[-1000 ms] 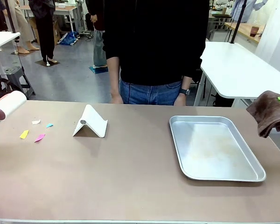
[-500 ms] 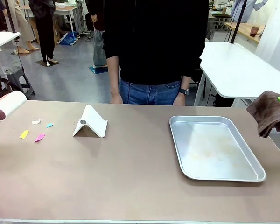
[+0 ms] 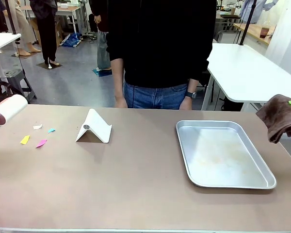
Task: Clean the surface of the table.
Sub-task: Clean the area not pointed to by the person.
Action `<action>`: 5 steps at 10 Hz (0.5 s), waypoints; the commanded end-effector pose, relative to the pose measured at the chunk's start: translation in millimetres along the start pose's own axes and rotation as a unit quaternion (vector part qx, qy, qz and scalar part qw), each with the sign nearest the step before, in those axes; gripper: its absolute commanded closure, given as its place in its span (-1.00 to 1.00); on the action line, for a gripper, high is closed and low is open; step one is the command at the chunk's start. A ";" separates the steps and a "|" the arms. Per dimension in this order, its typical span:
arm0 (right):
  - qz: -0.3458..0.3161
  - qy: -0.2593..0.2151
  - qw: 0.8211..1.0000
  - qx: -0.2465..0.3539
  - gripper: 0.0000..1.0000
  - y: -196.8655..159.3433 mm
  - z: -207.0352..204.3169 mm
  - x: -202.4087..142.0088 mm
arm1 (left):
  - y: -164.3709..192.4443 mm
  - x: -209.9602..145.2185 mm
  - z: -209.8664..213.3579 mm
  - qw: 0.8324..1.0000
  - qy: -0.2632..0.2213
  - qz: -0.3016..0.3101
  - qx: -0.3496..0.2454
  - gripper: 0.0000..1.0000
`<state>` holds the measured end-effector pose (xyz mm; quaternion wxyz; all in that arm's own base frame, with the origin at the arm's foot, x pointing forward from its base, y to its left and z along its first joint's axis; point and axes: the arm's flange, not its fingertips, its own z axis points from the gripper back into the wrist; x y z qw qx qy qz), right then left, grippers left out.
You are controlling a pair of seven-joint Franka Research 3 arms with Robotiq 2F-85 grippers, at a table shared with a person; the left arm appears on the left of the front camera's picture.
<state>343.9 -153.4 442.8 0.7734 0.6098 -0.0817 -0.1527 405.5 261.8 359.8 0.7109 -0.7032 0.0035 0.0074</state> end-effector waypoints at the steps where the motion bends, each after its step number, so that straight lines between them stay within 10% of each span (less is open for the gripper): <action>1: 0.006 0.001 1.000 0.008 0.85 3.8 1.1 0.1 | -0.6 2.8 -3.2 0.999 -0.002 -0.004 0.054 0.55; 5: 0.006 0.001 1.000 0.008 0.85 3.8 1.1 0.1 | 10.0 8.4 9.6 0.983 -0.031 -0.068 0.166 0.55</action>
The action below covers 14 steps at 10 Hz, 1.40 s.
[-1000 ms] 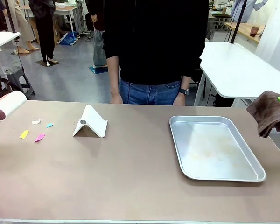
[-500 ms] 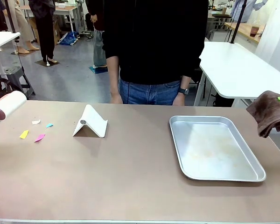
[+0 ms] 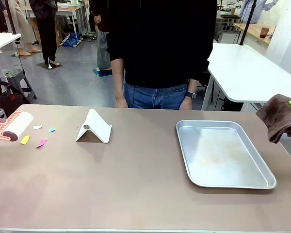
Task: Clean the surface of the table.
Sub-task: Clean the area not pointed to by the person.
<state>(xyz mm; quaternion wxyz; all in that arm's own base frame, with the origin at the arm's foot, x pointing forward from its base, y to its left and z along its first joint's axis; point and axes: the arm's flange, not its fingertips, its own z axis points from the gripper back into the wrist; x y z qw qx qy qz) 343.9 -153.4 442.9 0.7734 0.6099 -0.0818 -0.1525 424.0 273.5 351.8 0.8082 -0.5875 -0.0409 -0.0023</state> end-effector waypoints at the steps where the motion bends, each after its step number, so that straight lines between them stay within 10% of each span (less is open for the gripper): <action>1: 0.006 0.001 1.000 0.008 0.85 3.7 1.1 0.2 | 5.8 -8.2 4.1 0.998 -0.034 -0.034 0.050 0.55; 5: 0.006 0.001 1.000 0.008 0.85 3.7 1.1 0.2 | 7.6 7.0 14.7 0.990 -0.061 0.007 0.128 0.55; 6: 0.006 0.001 1.000 0.008 0.85 3.7 1.1 0.2 | 6.5 12.2 16.9 0.985 -0.081 0.011 0.150 0.94; 14: 0.006 0.001 1.000 0.008 0.85 3.7 1.1 0.2 | 14.4 30.5 8.5 0.969 -0.066 0.078 0.224 0.74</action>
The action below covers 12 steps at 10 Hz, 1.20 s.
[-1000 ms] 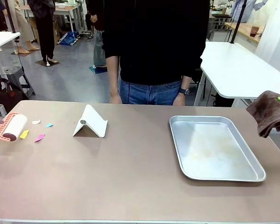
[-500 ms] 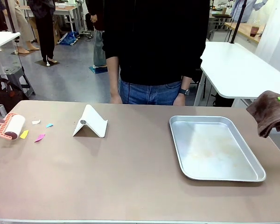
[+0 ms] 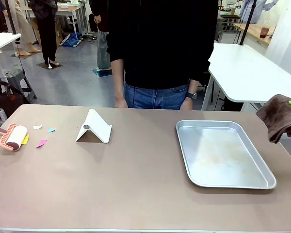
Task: Clean the surface of the table.
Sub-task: Clean the area not pointed to by the person.
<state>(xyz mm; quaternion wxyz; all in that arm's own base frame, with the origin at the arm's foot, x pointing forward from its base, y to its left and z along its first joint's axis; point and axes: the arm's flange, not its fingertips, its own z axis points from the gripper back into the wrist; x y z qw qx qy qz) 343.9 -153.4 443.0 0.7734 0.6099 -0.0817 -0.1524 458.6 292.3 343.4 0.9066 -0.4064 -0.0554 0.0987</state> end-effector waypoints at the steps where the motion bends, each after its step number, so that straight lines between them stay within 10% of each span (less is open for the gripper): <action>1: 0.006 0.001 1.000 0.008 0.85 3.6 1.1 0.2 | -2.7 -5.4 -5.6 1.000 -0.007 0.007 0.023 0.74; 12: 0.006 0.001 1.000 0.008 0.85 3.6 1.1 0.2 | -60.7 -18.9 -87.4 0.997 0.045 -0.036 0.052 0.74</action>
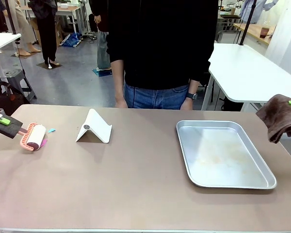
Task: Clean the surface of the table.
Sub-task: Clean the area not pointed to by the person.
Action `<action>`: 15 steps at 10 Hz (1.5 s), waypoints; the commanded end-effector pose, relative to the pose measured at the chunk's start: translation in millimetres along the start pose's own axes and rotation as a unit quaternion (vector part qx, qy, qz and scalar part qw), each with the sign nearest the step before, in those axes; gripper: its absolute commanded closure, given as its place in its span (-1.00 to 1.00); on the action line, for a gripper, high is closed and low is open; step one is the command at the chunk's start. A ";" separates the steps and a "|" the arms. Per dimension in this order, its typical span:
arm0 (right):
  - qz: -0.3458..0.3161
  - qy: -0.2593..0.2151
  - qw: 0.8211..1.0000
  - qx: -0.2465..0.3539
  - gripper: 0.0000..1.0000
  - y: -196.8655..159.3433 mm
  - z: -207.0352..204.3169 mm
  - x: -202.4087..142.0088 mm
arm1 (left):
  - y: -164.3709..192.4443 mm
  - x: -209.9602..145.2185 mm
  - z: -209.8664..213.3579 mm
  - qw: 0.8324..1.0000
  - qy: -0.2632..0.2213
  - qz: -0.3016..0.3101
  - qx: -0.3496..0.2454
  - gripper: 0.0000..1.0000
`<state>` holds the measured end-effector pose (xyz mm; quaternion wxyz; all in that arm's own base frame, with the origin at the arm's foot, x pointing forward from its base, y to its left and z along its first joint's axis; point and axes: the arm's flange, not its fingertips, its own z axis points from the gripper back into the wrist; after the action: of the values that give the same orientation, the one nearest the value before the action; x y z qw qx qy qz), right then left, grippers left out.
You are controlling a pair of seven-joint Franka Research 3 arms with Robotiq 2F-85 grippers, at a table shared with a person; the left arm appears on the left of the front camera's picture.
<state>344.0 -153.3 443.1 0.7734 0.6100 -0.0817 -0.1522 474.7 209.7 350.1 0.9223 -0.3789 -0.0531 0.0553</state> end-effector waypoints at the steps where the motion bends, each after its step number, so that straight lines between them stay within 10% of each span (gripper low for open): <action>1: 0.006 0.001 1.000 0.008 0.85 3.5 1.1 0.1 | -13.2 -16.6 -40.9 0.999 0.042 -0.010 0.026 0.74; 9: 0.006 0.001 1.000 0.008 0.85 3.5 1.1 0.1 | -37.8 -13.6 -63.9 0.997 0.061 -0.037 0.020 0.74; 15: 0.006 0.001 1.000 0.008 0.85 3.5 1.1 0.1 | -55.7 -43.2 34.7 0.991 0.003 -0.100 -0.090 0.74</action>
<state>344.0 -153.3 443.3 0.7733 0.6101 -0.0817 -0.1520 438.2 183.8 408.3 0.8971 -0.4341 -0.0734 -0.0363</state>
